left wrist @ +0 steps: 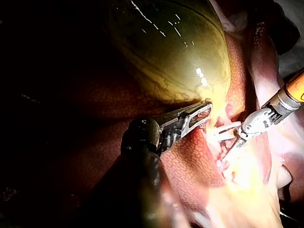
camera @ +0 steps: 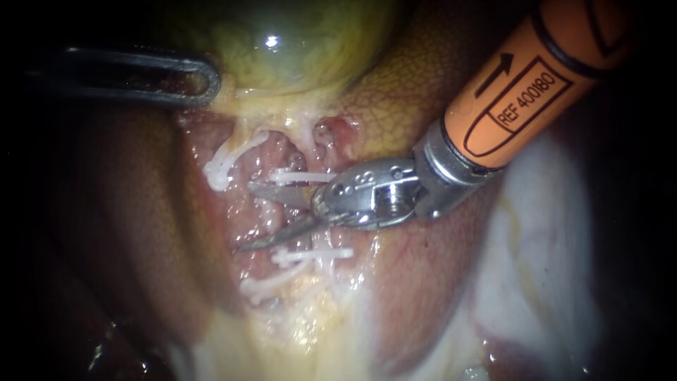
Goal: Go to the cutting position right tube
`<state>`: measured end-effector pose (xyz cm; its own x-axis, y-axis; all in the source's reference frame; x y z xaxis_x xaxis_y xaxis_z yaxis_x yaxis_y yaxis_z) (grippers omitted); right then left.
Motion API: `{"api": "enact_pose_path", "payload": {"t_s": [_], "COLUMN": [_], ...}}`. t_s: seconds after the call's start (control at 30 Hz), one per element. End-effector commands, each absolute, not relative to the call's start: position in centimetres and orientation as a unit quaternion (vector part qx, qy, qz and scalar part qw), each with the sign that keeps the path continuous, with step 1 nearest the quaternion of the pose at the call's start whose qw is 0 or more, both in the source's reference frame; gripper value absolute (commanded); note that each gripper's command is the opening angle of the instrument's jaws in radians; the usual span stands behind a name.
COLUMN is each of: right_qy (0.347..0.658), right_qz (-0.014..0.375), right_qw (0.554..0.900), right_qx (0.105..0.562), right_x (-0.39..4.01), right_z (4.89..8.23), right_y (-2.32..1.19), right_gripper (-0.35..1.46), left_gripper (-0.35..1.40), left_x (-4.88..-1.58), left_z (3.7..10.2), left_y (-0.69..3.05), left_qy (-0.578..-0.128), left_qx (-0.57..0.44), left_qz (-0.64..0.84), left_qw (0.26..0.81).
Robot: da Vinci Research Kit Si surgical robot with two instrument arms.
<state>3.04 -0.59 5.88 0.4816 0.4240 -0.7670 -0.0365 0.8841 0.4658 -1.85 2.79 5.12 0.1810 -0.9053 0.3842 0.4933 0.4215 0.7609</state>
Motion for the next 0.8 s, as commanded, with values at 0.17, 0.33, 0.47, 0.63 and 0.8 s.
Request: {"api": "enact_pose_path", "payload": {"t_s": [0.17,0.33,0.47,0.63,0.8], "right_qy": [0.491,0.494,0.495,0.494,0.486], "right_qz": [0.136,0.130,0.131,0.141,0.169], "right_qw": [0.837,0.835,0.831,0.824,0.813], "right_qx": [0.199,0.205,0.218,0.240,0.273], "right_x": [3.01,2.91,2.79,2.57,2.36], "right_z": [5.84,5.69,5.51,5.30,5.21], "right_y": [-0.60,-0.61,-0.60,-0.60,-0.60], "right_gripper": [0.91,0.89,0.91,0.96,0.94], "left_gripper": [-0.35,-0.35,-0.35,-0.35,-0.35], "left_x": [-1.85,-1.85,-1.84,-1.84,-1.84], "left_z": [5.12,5.12,5.12,5.12,5.12], "left_y": [2.79,2.79,2.79,2.79,2.79], "left_qy": [-0.424,-0.424,-0.424,-0.424,-0.424], "left_qx": [0.243,0.243,0.243,0.244,0.244], "left_qz": [-0.479,-0.479,-0.479,-0.479,-0.479], "left_qw": [0.729,0.729,0.729,0.729,0.729]}}
